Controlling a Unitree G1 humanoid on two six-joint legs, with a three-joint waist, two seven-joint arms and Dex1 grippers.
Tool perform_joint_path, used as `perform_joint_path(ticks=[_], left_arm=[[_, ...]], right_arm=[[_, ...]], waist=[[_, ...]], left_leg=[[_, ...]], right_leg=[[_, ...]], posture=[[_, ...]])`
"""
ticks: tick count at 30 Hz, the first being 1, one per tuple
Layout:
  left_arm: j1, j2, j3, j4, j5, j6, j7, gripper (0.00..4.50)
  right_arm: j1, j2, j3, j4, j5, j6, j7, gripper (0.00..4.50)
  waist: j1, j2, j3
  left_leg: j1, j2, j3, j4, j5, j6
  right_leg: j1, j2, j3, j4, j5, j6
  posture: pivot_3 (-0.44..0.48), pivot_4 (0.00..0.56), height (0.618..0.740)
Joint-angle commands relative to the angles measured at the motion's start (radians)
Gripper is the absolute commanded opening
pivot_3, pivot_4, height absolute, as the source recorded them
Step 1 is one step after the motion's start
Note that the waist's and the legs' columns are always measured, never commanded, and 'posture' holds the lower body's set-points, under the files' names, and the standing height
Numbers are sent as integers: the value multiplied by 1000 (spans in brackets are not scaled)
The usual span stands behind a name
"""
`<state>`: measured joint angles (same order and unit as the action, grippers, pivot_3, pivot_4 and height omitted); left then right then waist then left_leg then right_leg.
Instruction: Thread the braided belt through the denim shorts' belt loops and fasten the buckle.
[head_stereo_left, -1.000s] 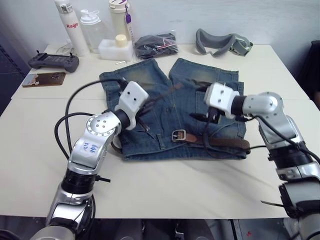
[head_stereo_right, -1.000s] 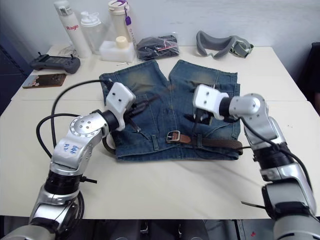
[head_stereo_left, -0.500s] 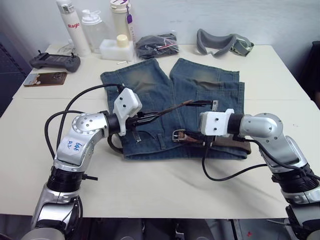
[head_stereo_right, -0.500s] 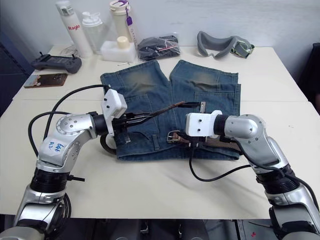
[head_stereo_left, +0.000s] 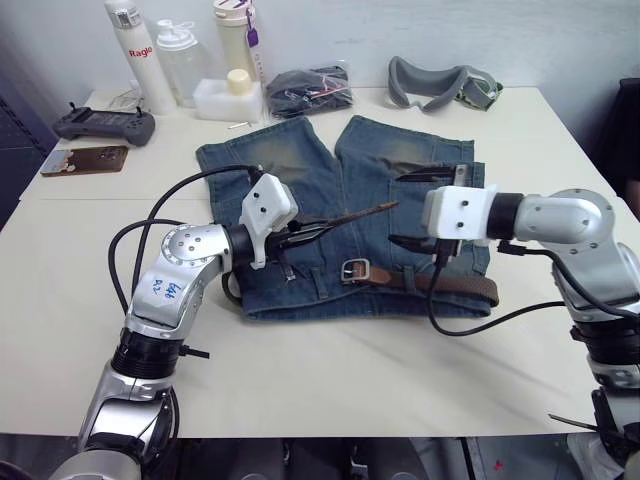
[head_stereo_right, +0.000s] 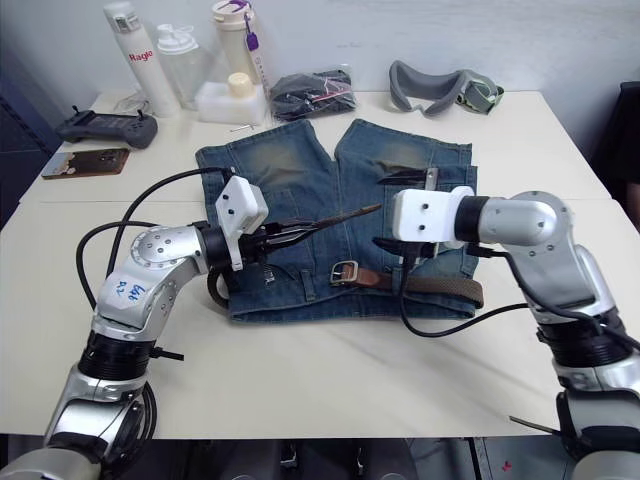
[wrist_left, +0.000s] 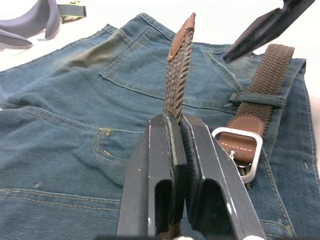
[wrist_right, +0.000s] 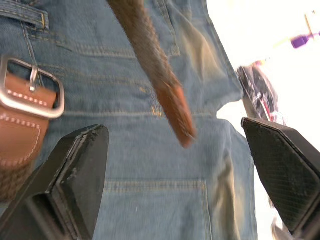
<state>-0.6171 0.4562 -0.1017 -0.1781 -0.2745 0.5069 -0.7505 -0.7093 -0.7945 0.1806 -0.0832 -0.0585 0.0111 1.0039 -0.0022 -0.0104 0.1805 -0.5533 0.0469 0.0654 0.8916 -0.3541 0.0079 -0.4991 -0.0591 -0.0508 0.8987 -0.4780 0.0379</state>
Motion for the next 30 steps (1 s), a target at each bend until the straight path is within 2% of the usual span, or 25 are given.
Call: perform_joint_path(ticks=[1, 2, 9, 10, 18, 19, 20, 23, 24, 27, 28, 30], left_arm=[[-13, -6, 1, -11, 2, -19, 8, 0], [-14, -10, 2, -10, 2, -17, 9, 0], [-29, -47, 5, 11, -4, 6, 39, 0], [-43, -62, 6, 33, -9, 16, 45, 0], [-271, -272, 62, 302, -54, 54, 132, 0], [-297, -290, 70, 330, -63, 62, 132, 796], [-337, -308, 76, 375, -61, 58, 140, 1079], [-428, -325, 92, 488, -39, -7, 144, 2511], [-469, -323, 107, 529, -44, -18, 137, 2861], [-536, -266, 108, 583, -49, -77, 31, 4213], [-530, -235, 88, 578, -38, -110, -29, 4430], [-490, -144, 4, 549, 13, -195, -188, 4430]], right_arm=[[-54, 12, 11, 49, -41, -61, -19, 4007], [-63, 15, 16, 65, -44, -74, -14, 3714], [-80, 14, 20, 104, -39, -127, 15, 305], [-82, 9, 14, 107, -35, -131, 19, 66], [-93, -22, 0, 160, -52, -182, 18, 66], [-95, -22, 0, 165, -54, -186, 16, 0], [-95, -23, 0, 170, -55, -191, 14, 0], [-95, -25, 1, 182, -58, -202, 12, 0], [-93, -25, 1, 185, -57, -204, 12, 0], [-86, -13, -6, 172, -28, -174, 21, 0], [-84, -7, -12, 160, -12, -153, 25, 0], [-81, 2, -22, 129, 22, -101, 35, 0]], waist=[[0, 0, 0], [2, 0, 0], [2, 0, 0], [2, 0, 0], [5, 0, 0], [4, -1, 1], [4, -1, 1], [2, -1, 1], [-1, -1, 1], [-5, -2, 2], [-7, -2, 2], [-12, -2, 2]], left_leg=[[0, 0, 0, 0, 0, 0], [0, 0, 0, 0, 0, 0], [0, 0, 0, 1, 0, 0], [0, 0, 0, 1, 0, 0], [-2, -1, 0, 2, 0, 1], [-2, -1, 0, 2, 0, 1], [-2, -1, 0, 1, 0, 1], [-2, -1, 0, 1, 0, 0], [-2, -1, 0, 1, 0, 0], [-2, 0, 0, 0, 1, -1], [-2, 0, 0, 0, 1, -2], [0, 0, 1, -1, 2, -3]], right_leg=[[0, 0, 0, 0, 0, 0], [0, 0, 0, 0, 0, 0], [0, 0, 0, 0, 0, 0], [0, 0, 0, 0, 0, 0], [-1, 0, -1, 0, 1, 1], [-1, 0, -1, 0, 1, 1], [-1, 0, -1, 0, 1, 2], [-1, 0, -1, 0, 1, 2], [-1, 0, -1, 0, 1, 2], [-2, 1, -1, 1, 1, 2], [-2, 1, -1, 1, 1, 2], [-2, 1, 0, 1, 0, 1]], posture=[[0, 150, 656], [0, 150, 656], [0, 150, 656], [0, 150, 656], [0, 150, 656], [0, 150, 656], [0, 150, 656], [0, 150, 656], [0, 150, 656], [0, 150, 656], [0, 150, 656], [0, 150, 656]])
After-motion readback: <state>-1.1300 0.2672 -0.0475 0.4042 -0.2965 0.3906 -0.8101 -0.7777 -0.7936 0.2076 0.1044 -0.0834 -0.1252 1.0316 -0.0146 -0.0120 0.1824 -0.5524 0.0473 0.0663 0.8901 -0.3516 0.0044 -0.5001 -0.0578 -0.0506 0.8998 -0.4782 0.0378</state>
